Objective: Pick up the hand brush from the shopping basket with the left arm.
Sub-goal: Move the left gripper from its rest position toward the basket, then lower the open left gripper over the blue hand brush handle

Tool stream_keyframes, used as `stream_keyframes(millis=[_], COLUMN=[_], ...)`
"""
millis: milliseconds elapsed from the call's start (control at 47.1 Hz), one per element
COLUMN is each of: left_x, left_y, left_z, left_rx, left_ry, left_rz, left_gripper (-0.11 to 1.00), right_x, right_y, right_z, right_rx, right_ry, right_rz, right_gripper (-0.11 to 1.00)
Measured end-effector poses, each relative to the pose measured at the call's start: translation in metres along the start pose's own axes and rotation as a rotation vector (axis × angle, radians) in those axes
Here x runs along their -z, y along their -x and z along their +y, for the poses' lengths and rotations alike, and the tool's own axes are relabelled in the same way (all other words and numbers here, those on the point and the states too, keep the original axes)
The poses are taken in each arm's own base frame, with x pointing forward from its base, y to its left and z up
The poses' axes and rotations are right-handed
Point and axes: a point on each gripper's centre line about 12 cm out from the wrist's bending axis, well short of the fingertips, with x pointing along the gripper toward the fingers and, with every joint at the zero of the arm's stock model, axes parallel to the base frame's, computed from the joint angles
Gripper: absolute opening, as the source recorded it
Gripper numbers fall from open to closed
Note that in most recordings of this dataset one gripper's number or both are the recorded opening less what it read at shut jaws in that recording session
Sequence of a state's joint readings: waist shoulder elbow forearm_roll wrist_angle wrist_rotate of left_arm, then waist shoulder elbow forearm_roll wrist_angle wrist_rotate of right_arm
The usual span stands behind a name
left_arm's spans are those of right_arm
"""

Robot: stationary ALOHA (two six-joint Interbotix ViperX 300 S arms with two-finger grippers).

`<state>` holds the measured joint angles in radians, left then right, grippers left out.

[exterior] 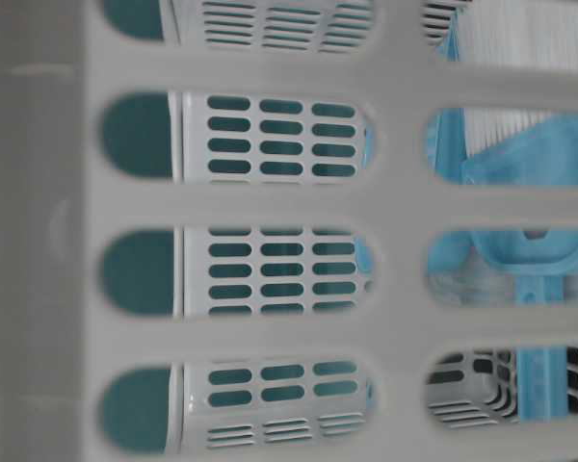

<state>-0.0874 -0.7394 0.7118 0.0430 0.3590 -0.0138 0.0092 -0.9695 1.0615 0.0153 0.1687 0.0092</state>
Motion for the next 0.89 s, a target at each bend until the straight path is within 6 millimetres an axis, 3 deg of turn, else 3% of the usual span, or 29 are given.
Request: stream_keyframes(millis=[127, 340, 425, 510, 701, 765, 892], left_x=[-0.007, -0.012, -0.013, -0.012, -0.014, -0.012, 0.001], left_y=[-0.012, -0.036, -0.049, -0.062, -0.092, -0.103, -0.127], left_z=[0.000, -0.001, -0.001, -0.001, -0.003, -0.005, -0.017], left_rx=[0.000, 0.001, -0.001, -0.005, -0.021, -0.022, -0.005], left_ry=[0.003, 0.003, 0.006, 0.024, 0.089, 0.098, 0.081], left_rz=[0.066, 0.253, 0.331, 0.399, 0.498, 0.538, 0.645], left_gripper=[0.00, 0.01, 0.05, 0.25, 0.81, 0.90, 0.90], right_x=[0.000, -0.001, -0.001, 0.001, 0.002, 0.002, 0.001], right_y=[0.001, 0.006, 0.006, 0.007, 0.008, 0.009, 0.011], right_z=[0.000, 0.000, 0.000, 0.000, 0.000, 0.000, 0.000], right_rx=[0.000, 0.000, 0.000, 0.000, -0.001, -0.001, -0.002], right_ry=[0.000, -0.003, -0.009, -0.015, -0.032, -0.032, -0.032], right_rz=[0.000, -0.002, 0.003, 0.017, 0.032, 0.029, 0.020], right_gripper=[0.06, 0.66, 0.81, 0.80, 0.79, 0.79, 0.79])
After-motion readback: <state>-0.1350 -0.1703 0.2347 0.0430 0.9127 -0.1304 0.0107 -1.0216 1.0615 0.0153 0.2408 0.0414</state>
